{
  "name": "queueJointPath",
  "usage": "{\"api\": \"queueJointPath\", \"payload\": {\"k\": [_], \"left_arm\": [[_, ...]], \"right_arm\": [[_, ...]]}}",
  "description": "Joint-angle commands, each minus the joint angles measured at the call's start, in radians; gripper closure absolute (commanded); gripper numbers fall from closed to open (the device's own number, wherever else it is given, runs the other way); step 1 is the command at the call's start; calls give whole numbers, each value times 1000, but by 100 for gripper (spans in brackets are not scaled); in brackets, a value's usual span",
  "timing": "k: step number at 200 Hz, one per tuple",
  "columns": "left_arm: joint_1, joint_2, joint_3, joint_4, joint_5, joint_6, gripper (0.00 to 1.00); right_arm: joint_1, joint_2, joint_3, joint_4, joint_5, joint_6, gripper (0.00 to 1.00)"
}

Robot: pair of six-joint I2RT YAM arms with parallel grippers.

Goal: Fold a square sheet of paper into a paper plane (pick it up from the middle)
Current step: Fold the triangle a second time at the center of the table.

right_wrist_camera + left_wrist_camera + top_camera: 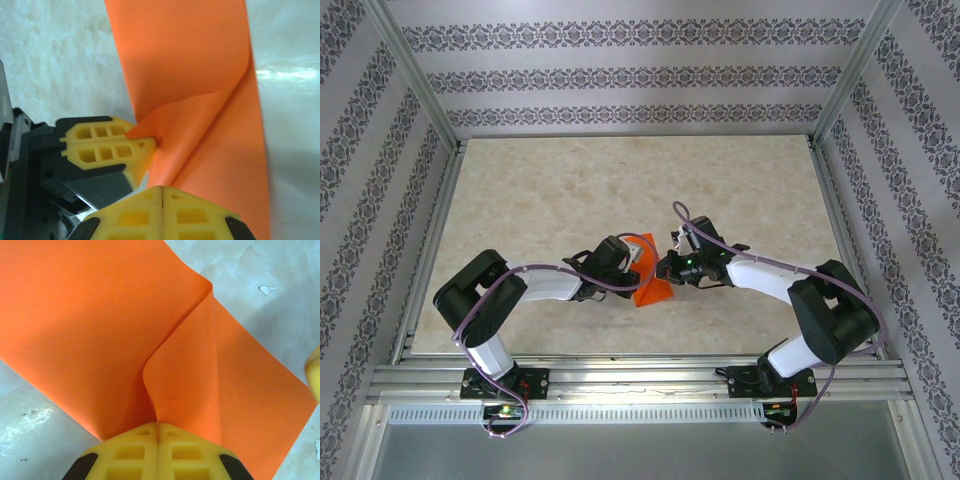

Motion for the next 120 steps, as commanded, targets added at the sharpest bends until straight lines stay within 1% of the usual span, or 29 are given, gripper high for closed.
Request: {"api": "queueJointPath", "payload": {"k": [1,43,120], "left_arm": [[12,-7,-36,-23,8,-28,100],[12,-10,-50,-11,7,-38,100],[14,-10,-48,-8,5,-40,100]], "right_arm": [[-5,45,-18,114,-52,81,100],[-5,101,4,132,-58,89,100],[-2,174,39,187,-115,108,100]]}}
